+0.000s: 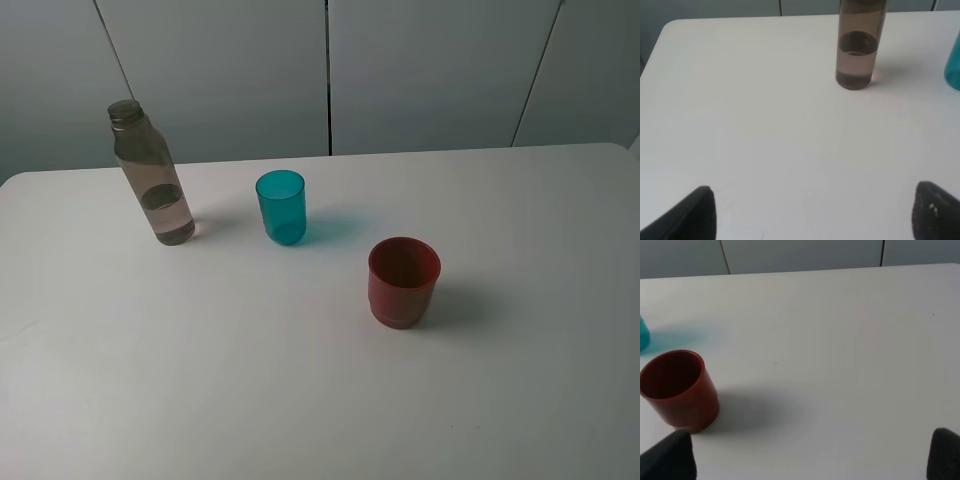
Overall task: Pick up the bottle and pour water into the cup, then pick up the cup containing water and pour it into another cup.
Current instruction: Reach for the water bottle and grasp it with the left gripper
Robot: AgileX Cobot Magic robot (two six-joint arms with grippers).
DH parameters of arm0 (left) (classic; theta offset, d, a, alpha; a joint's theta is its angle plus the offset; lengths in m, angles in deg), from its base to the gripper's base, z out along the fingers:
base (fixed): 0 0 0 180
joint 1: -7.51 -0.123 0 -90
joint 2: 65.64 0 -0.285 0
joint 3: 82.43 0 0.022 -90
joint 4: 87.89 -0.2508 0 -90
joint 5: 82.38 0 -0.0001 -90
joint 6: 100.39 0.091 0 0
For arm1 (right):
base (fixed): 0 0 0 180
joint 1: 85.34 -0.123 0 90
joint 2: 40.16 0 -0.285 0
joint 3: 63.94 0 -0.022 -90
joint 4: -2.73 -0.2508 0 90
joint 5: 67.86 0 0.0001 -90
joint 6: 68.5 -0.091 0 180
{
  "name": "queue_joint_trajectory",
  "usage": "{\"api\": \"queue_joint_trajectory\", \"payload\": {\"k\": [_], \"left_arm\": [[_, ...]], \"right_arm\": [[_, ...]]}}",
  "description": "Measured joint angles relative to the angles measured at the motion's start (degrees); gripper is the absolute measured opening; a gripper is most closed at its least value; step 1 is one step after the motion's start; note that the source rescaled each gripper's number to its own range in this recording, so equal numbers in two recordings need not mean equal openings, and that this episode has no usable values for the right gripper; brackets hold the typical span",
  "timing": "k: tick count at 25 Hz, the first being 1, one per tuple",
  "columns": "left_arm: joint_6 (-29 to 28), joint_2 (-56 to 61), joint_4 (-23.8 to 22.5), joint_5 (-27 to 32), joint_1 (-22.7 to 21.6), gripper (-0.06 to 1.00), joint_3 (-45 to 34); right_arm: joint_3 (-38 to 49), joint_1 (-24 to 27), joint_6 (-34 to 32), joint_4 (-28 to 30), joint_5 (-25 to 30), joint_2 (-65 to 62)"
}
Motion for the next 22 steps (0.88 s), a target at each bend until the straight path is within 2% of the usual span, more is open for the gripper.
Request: {"api": "queue_joint_trajectory", "payload": {"k": [15, 22], "left_arm": [[0.0, 0.0, -0.1, 0.0, 0.0, 1.00, 0.0], [0.0, -3.8, -2.8, -0.2, 0.0, 1.00, 4.4]], "right_arm": [[0.0, 0.0, 0.0, 0.0, 0.0, 0.0], [0.0, 0.0, 0.0, 0.0, 0.0, 0.0]]}}
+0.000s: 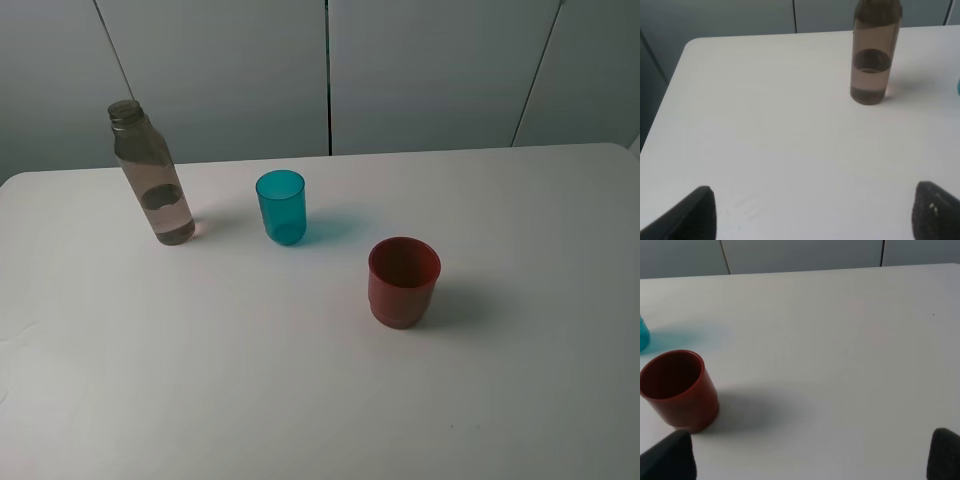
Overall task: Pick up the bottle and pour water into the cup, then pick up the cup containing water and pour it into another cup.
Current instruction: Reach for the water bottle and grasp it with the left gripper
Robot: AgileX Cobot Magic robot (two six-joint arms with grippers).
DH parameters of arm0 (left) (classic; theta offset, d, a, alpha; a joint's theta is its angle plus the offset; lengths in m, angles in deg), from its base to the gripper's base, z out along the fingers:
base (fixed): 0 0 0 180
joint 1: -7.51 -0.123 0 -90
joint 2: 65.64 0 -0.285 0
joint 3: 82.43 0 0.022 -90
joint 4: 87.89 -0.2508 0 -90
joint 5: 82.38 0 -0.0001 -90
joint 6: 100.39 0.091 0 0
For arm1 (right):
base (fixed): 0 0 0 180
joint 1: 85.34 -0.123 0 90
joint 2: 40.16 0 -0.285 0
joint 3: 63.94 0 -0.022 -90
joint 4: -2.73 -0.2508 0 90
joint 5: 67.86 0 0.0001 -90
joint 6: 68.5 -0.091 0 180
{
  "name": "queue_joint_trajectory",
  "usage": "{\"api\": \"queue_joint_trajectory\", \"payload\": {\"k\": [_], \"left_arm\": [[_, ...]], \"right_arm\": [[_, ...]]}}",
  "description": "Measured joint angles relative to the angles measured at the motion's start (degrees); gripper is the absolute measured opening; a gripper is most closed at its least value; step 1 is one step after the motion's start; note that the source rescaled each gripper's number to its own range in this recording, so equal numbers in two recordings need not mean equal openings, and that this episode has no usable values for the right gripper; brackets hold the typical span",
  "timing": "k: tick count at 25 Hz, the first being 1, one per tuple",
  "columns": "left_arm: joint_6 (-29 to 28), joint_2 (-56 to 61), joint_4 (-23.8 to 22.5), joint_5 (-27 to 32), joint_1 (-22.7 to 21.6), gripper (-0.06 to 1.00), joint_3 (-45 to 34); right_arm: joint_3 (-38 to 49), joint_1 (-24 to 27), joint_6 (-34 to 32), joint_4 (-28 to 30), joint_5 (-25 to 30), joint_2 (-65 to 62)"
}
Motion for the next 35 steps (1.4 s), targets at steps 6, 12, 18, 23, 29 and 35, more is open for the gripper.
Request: {"api": "queue_joint_trajectory", "payload": {"k": [6, 12, 18, 23, 29, 35], "left_arm": [[0.0, -7.5, 0.0, -4.7, 0.0, 1.00, 1.4], [3.2, -16.2, 0.0, -12.9, 0.0, 1.00, 1.7], [9.6, -27.5, 3.3, -21.6, 0.0, 1.00, 3.3], [17.2, -36.7, 8.1, -30.7, 0.0, 1.00, 3.5], [28.8, -47.0, 16.0, -40.5, 0.0, 1.00, 3.5], [42.6, -55.0, 27.8, -50.4, 0.0, 1.00, 1.9]], "right_arm": [[0.0, 0.0, 0.0, 0.0, 0.0, 0.0], [0.0, 0.0, 0.0, 0.0, 0.0, 0.0], [0.0, 0.0, 0.0, 0.0, 0.0, 0.0], [0.0, 0.0, 0.0, 0.0, 0.0, 0.0], [0.0, 0.0, 0.0, 0.0, 0.0, 0.0], [0.0, 0.0, 0.0, 0.0, 0.0, 0.0]]}}
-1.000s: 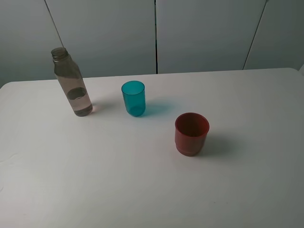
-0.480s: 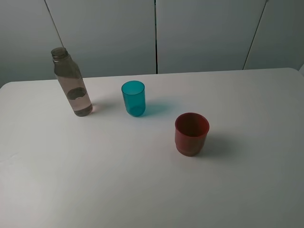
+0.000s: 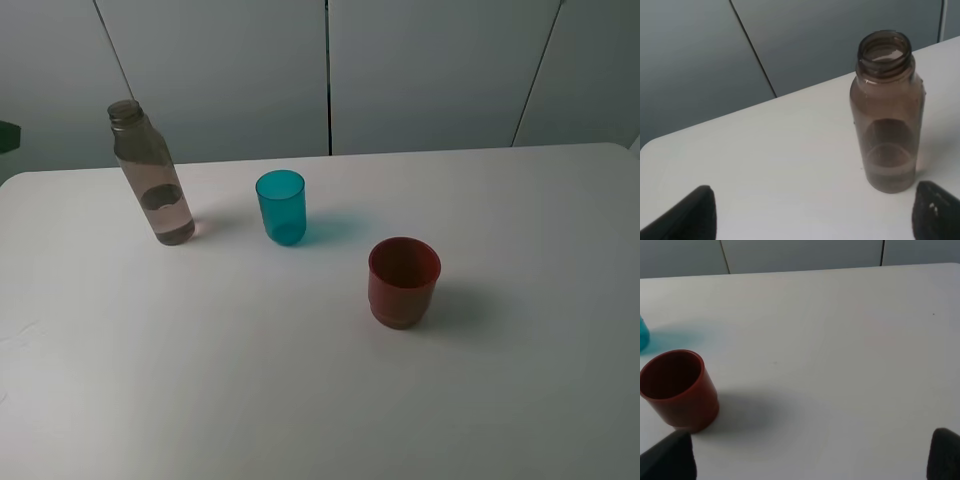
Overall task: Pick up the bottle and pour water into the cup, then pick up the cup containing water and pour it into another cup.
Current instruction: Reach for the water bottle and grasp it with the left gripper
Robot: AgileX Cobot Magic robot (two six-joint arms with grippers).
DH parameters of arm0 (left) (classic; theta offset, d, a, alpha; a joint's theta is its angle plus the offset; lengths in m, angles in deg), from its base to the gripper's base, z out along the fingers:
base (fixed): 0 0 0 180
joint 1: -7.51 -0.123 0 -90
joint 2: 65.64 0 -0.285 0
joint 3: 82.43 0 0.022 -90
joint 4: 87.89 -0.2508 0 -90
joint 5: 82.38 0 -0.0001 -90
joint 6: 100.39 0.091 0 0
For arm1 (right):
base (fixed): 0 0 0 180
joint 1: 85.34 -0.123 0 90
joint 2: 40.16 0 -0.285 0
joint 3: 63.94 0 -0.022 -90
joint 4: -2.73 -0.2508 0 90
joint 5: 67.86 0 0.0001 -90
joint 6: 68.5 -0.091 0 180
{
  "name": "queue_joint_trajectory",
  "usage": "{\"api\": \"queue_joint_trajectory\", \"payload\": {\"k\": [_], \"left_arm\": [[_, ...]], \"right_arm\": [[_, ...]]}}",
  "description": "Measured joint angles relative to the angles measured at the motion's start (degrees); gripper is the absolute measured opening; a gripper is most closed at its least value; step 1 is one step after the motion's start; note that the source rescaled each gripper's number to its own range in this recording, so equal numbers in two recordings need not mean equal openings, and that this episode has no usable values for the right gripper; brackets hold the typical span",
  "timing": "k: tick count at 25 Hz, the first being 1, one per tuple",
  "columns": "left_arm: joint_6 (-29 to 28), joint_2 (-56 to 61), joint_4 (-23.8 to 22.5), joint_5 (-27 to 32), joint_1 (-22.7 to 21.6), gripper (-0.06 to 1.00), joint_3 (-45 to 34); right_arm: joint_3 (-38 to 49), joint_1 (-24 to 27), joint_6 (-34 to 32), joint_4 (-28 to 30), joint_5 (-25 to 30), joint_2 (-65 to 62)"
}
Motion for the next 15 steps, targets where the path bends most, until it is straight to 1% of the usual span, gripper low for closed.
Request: {"api": "queue_joint_trajectory", "payload": {"k": [3, 6, 12, 15], "left_arm": [[4.0, -3.3, 3.4, -6.1, 1.9, 1.00, -2.2], [4.9, -6.5, 4.3, -11.8, 4.6, 1.00, -3.9], [4.4, -12.6, 4.6, -15.5, 7.9, 1.00, -4.2], [2.3, -14.5, 4.5, -16.3, 8.6, 1.00, -4.2]], "right_arm": [[0.0, 0.0, 0.0, 0.0, 0.0, 0.0], [0.0, 0.0, 0.0, 0.0, 0.0, 0.0], [0.0, 0.0, 0.0, 0.0, 0.0, 0.0], [0.0, 0.0, 0.0, 0.0, 0.0, 0.0]]}}
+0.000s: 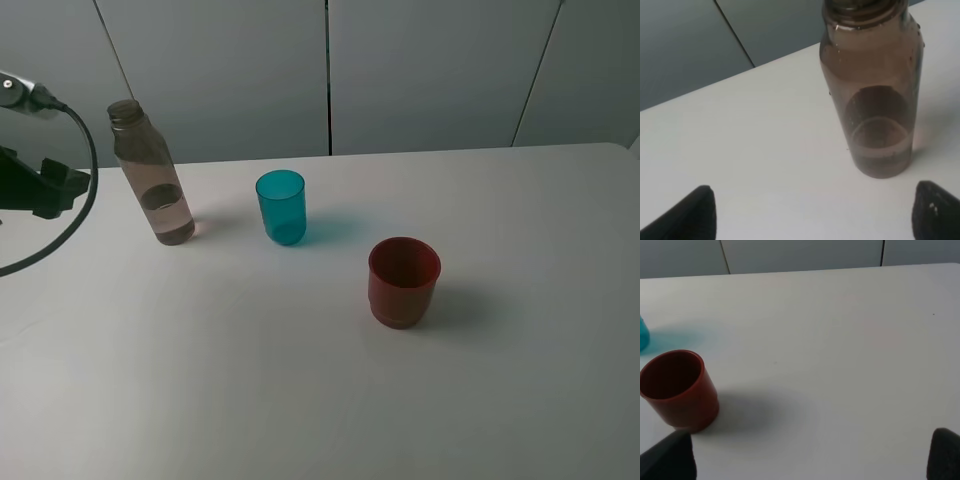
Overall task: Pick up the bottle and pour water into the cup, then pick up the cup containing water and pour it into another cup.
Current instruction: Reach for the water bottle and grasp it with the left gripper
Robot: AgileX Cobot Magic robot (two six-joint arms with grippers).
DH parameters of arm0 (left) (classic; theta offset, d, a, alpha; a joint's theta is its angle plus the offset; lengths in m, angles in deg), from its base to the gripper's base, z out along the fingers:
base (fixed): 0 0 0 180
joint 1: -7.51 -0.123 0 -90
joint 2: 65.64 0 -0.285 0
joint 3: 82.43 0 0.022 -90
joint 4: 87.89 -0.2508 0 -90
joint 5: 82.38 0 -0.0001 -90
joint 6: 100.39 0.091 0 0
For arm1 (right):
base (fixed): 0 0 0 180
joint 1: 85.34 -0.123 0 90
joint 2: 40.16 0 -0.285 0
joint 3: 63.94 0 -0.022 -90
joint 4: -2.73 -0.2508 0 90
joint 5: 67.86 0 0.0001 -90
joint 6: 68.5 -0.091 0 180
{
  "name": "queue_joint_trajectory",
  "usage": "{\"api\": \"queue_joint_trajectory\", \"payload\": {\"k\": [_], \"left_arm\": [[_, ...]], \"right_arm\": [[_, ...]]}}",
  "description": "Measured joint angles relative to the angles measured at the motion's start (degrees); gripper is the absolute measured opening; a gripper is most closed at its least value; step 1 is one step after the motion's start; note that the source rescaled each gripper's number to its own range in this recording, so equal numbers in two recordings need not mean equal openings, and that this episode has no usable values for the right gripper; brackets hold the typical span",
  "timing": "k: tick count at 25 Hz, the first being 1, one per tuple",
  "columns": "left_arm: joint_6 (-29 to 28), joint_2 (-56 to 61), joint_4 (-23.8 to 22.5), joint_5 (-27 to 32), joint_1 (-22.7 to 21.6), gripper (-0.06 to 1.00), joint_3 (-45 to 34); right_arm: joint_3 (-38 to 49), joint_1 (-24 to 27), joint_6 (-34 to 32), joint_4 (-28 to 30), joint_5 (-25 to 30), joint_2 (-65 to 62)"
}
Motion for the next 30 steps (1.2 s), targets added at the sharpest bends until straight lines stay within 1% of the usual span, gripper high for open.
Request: {"api": "queue_joint_trajectory", "payload": {"k": [2, 4, 5, 7, 9, 10, 12, 15, 17, 20, 25, 30], "left_arm": [[-3.0, -0.7, -2.1, -0.9, 0.5, 1.00, 0.0], [-7.7, -1.2, -6.0, -3.0, 1.7, 1.00, -0.3], [-11.0, -1.2, -8.7, -5.0, 2.0, 1.00, -1.0], [-20.3, -1.4, -16.1, -10.0, 2.4, 1.00, -2.8], [-29.2, -2.1, -24.7, -16.4, 2.4, 1.00, -5.5], [-32.3, -2.8, -27.6, -19.9, 2.4, 1.00, -6.9], [-35.4, -4.2, -30.6, -24.3, 2.4, 1.00, -8.6], [-37.5, -6.4, -32.3, -26.8, 2.4, 1.00, -8.9], [-38.2, -8.1, -32.3, -28.6, 2.4, 1.00, -8.9], [-38.6, -10.8, -32.3, -31.4, 2.4, 1.00, -8.9], [-38.6, -15.9, -34.0, -38.0, 2.4, 1.00, -8.9], [-39.7, -19.3, -34.6, -42.2, 2.4, 1.00, -8.9]], "right_arm": [[0.0, 0.0, 0.0, 0.0, 0.0, 0.0], [0.0, 0.0, 0.0, 0.0, 0.0, 0.0], [0.0, 0.0, 0.0, 0.0, 0.0, 0.0], [0.0, 0.0, 0.0, 0.0, 0.0, 0.0], [0.0, 0.0, 0.0, 0.0, 0.0, 0.0], [0.0, 0.0, 0.0, 0.0, 0.0, 0.0], [0.0, 0.0, 0.0, 0.0, 0.0, 0.0], [0.0, 0.0, 0.0, 0.0, 0.0, 0.0], [0.0, 0.0, 0.0, 0.0, 0.0, 0.0], [0.0, 0.0, 0.0, 0.0, 0.0, 0.0], [0.0, 0.0, 0.0, 0.0, 0.0, 0.0], [0.0, 0.0, 0.0, 0.0, 0.0, 0.0]]}}
